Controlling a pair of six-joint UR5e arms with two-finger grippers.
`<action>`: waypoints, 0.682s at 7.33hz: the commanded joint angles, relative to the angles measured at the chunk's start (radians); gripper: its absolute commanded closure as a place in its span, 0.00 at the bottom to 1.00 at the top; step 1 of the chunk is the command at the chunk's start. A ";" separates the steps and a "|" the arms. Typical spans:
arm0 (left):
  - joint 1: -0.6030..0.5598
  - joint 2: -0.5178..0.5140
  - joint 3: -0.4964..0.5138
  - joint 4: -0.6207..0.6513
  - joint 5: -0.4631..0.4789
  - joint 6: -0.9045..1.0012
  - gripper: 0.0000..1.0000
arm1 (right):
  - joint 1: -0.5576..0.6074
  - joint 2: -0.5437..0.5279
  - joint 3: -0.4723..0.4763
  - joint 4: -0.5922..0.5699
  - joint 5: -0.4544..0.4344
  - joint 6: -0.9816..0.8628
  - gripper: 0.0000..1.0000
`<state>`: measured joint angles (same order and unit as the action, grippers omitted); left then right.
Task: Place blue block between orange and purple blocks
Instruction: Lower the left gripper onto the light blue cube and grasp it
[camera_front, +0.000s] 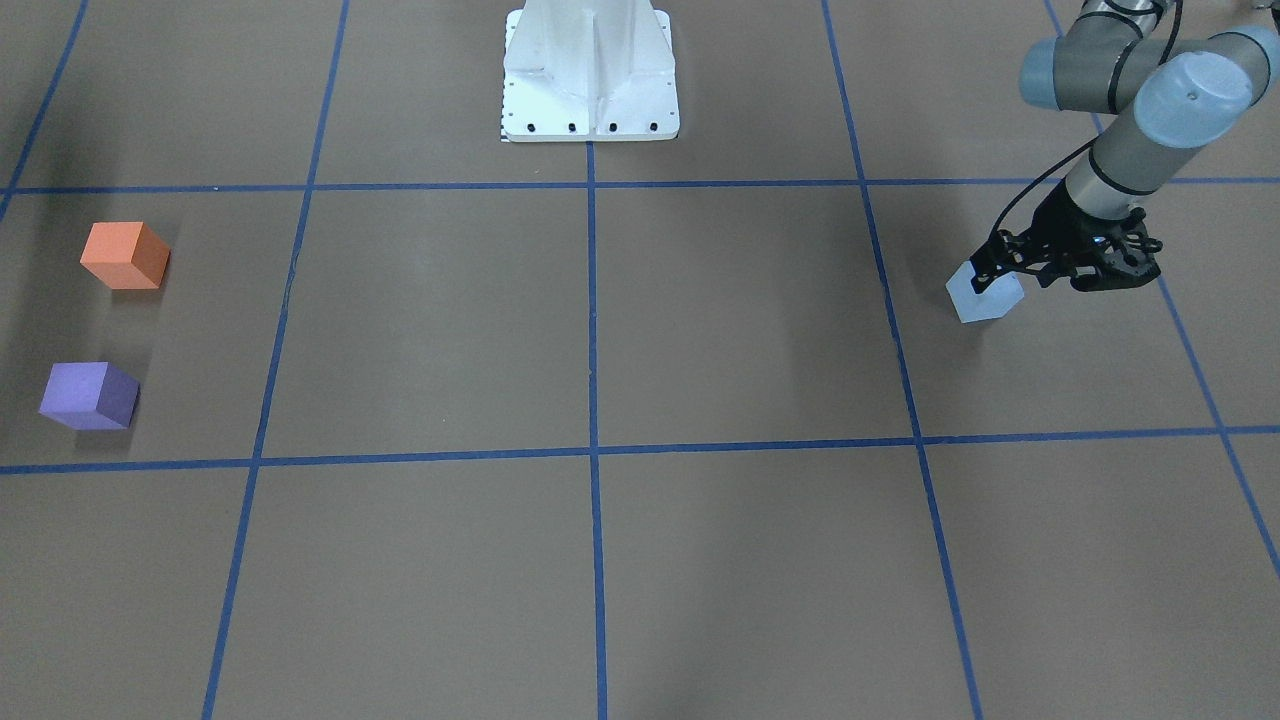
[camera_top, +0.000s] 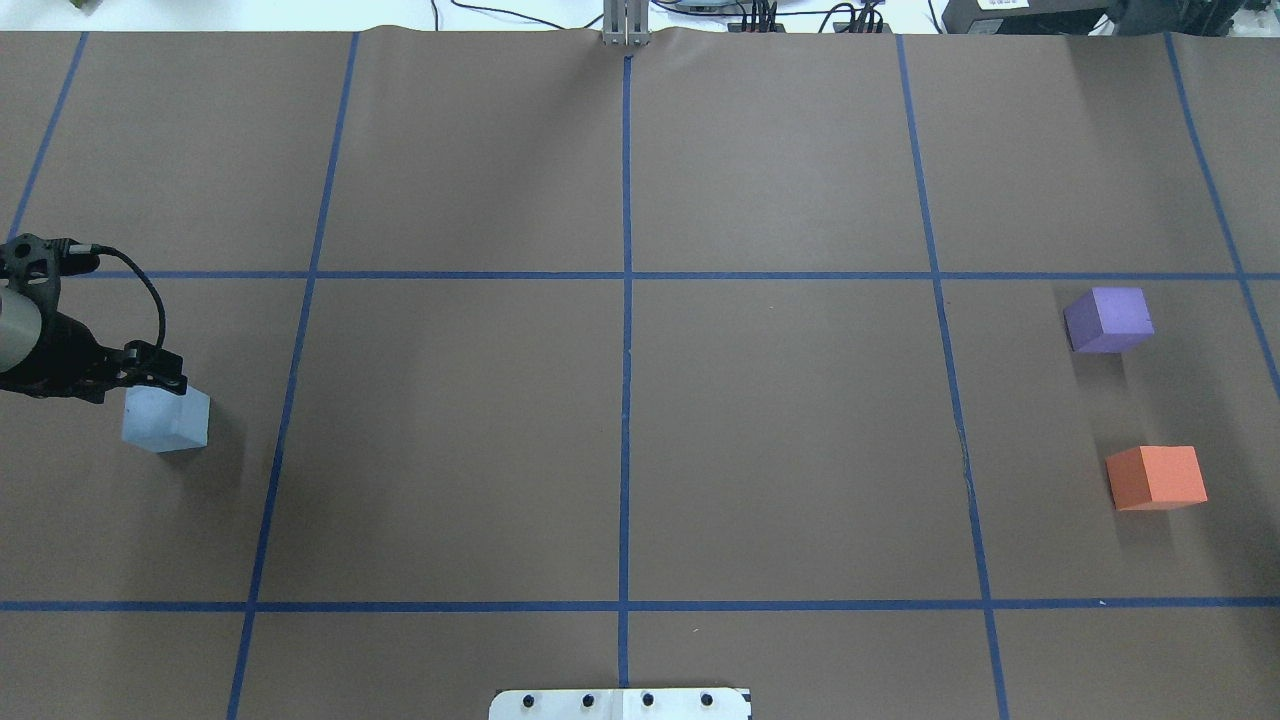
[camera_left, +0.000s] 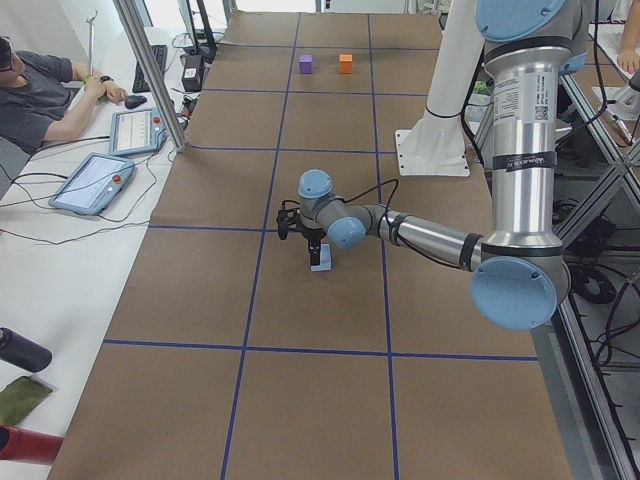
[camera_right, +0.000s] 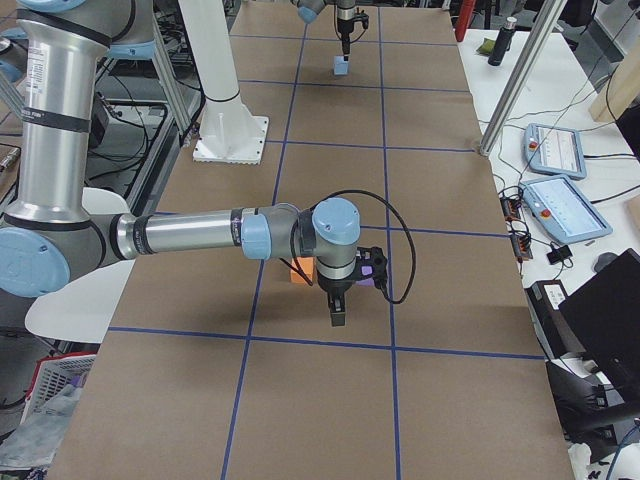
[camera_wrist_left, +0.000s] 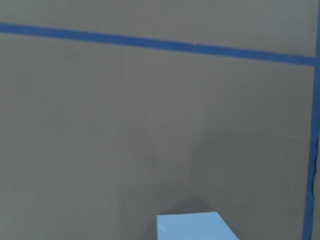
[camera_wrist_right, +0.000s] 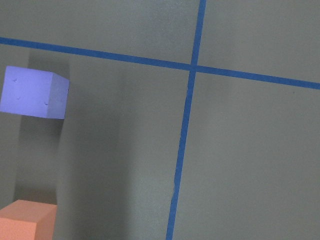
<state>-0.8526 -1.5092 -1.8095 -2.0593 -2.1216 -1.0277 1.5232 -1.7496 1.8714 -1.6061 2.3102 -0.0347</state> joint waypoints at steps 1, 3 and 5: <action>0.047 0.001 0.010 0.001 0.035 -0.029 0.00 | 0.000 -0.001 0.000 0.000 0.000 -0.001 0.00; 0.084 0.000 0.022 0.005 0.104 -0.023 0.06 | 0.000 -0.001 0.000 0.000 0.000 -0.001 0.00; 0.089 -0.008 0.024 0.007 0.107 -0.019 0.76 | 0.000 -0.001 0.000 0.000 0.000 -0.001 0.00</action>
<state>-0.7693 -1.5143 -1.7882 -2.0533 -2.0214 -1.0497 1.5233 -1.7503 1.8710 -1.6061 2.3102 -0.0353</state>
